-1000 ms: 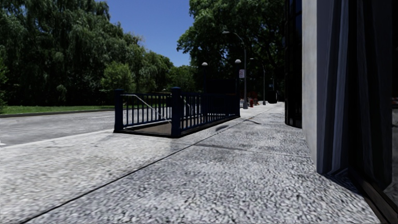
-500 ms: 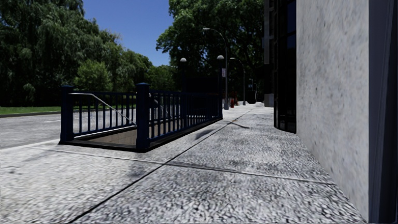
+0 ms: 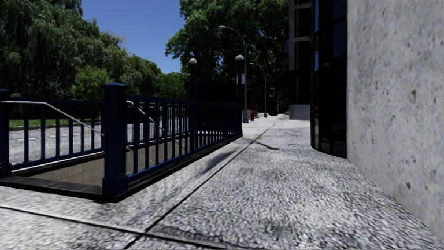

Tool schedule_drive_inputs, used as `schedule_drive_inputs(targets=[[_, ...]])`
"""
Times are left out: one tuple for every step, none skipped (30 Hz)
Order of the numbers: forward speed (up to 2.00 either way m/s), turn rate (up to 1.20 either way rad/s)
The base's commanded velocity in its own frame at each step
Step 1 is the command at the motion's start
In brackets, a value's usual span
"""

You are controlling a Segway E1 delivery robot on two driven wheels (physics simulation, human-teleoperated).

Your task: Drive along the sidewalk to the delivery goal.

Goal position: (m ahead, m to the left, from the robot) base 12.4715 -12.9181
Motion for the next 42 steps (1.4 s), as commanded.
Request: schedule_drive_inputs(targets=[[2.0, -0.03], [2.0, -0.03], [2.0, -0.07], [2.0, -0.07], [2.0, -0.1], [2.0, -0.11], [2.0, -0.11], [2.0, -0.11], [2.0, -0.13], [2.0, -0.18], [2.0, -0.23], [2.0, -0.23], [2.0, -0.25], [2.0, -0.26], [2.0, -0.26], [2.0, -0.26], [2.0, -0.27], [2.0, -0.3], [2.0, -0.33], [2.0, -0.33], [2.0, -0.34], [2.0, -0.34], [2.0, -0.34], [2.0, -0.34], [2.0, -0.34], [2.0, -0.34], [2.0, -0.34], [2.0, -0.34], [2.0, -0.34], [2.0, -0.34], [2.0, -0.34], [2.0, -0.34], [2.0, -0.34], [2.0, -0.34], [2.0, -0.34], [2.0, -0.34], [2.0, -0.34], [2.0, -0.34], [2.0, -0.34], [2.0, -0.34], [2.0, -0.34], [2.0, -0.34]])
